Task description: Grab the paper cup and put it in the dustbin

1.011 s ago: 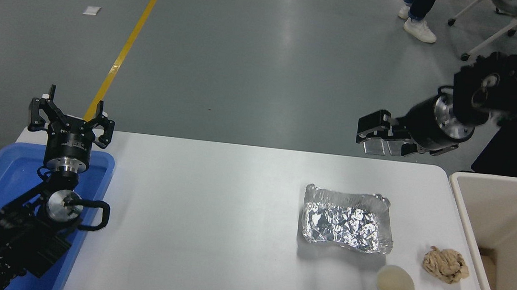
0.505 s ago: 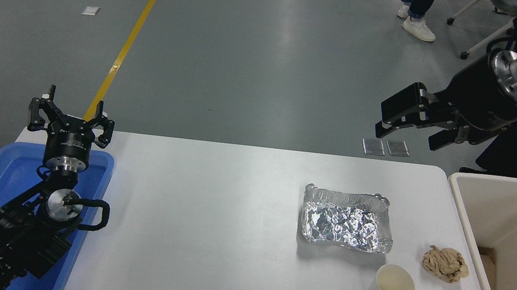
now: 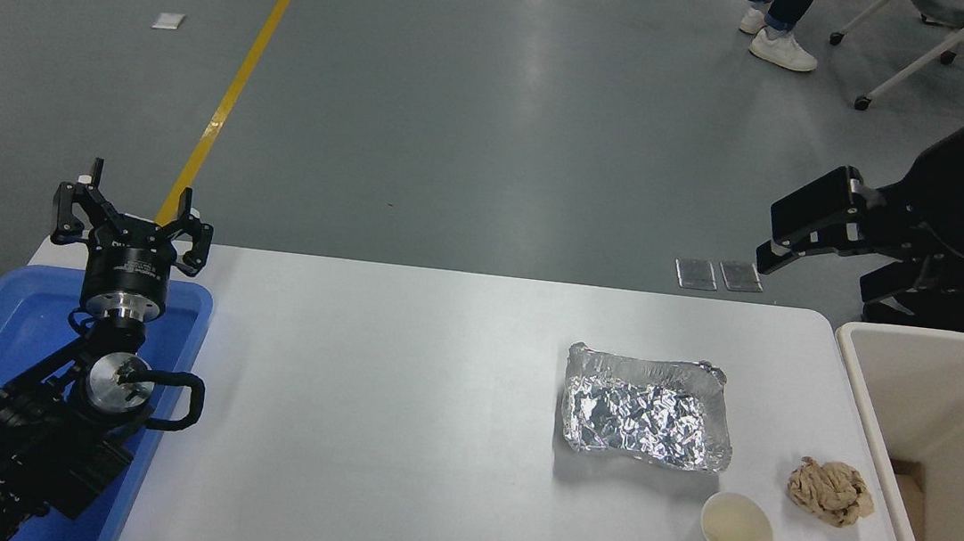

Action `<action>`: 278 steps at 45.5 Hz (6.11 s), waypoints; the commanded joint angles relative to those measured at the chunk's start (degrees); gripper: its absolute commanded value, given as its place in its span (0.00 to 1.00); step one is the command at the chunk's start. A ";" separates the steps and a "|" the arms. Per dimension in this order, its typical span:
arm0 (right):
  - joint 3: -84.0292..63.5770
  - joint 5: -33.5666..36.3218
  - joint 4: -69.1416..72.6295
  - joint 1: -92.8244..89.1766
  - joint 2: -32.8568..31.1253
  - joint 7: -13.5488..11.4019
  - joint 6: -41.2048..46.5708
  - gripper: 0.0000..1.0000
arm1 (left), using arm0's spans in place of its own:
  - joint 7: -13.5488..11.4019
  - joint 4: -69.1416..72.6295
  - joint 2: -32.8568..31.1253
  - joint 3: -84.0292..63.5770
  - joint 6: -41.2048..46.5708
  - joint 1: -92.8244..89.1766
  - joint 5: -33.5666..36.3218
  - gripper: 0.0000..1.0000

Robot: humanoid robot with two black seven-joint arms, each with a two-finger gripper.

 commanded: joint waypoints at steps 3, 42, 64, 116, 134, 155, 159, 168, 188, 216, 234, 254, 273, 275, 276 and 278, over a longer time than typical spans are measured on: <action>-0.47 -0.57 1.23 -10.59 -2.36 -0.12 -3.34 1.00 | 0.00 0.00 0.00 -0.01 0.00 0.00 0.00 0.99; 3.65 -0.48 0.17 -52.61 -1.65 -0.03 -37.27 1.00 | 0.00 0.00 0.00 -0.01 0.00 0.00 0.00 0.99; 6.29 0.22 -3.69 -58.59 0.37 -0.03 -41.49 1.00 | 0.00 0.00 0.00 -0.01 0.00 0.00 0.00 0.99; 8.23 -0.04 -0.99 -58.35 0.12 -2.40 -51.25 0.00 | 0.00 0.00 0.00 -0.01 0.00 0.00 0.00 0.99; -0.73 -0.30 10.35 -33.12 -4.29 -2.31 -40.01 0.00 | 0.00 0.00 0.00 -0.01 0.00 0.00 0.00 0.99; -6.19 -0.30 10.35 2.13 -10.88 -2.23 -4.33 0.00 | 0.00 0.00 0.00 -0.01 0.00 0.00 0.00 0.99; -6.36 -0.30 10.35 7.32 -11.58 -2.14 0.08 0.00 | 0.00 0.00 0.00 -0.01 0.00 0.00 0.00 0.99; -6.63 -0.30 10.35 16.02 -11.85 -1.96 0.08 0.00 | 0.00 0.00 0.00 -0.01 0.00 0.00 0.00 0.99; -7.07 -1.00 10.35 22.45 -12.81 -1.87 0.08 0.00 | 0.00 0.00 0.00 -0.01 0.00 0.00 0.00 0.99; -1.54 -5.14 -13.97 -12.25 -18.08 -1.96 -1.49 0.00 | 0.00 0.00 0.00 -0.01 0.00 0.00 0.00 0.99; 26.31 -2.59 -43.32 -53.11 -21.08 -2.31 -11.61 0.00 | 0.00 0.00 0.00 -0.01 0.00 0.00 0.00 0.99; 46.80 0.75 -80.50 -85.74 -3.60 -2.31 -19.52 0.00 | 0.00 0.00 0.00 -0.01 0.00 0.00 0.00 0.99; 49.27 7.43 -90.18 -97.52 6.96 -2.31 -32.08 0.00 | 0.00 0.00 0.00 -0.01 0.00 0.00 0.00 0.99; 49.36 7.43 -90.27 -98.23 7.40 -2.31 -34.19 0.00 | 0.00 0.00 0.00 -0.01 0.00 0.00 0.00 0.99; 49.36 7.43 -90.18 -98.66 7.66 -2.31 -35.50 0.00 | 0.00 0.00 0.00 -0.01 0.00 0.00 0.00 0.99; 49.36 7.43 -90.18 -99.54 8.10 -2.31 -38.49 0.00 | 0.00 0.00 0.00 -0.01 0.00 0.00 0.00 0.99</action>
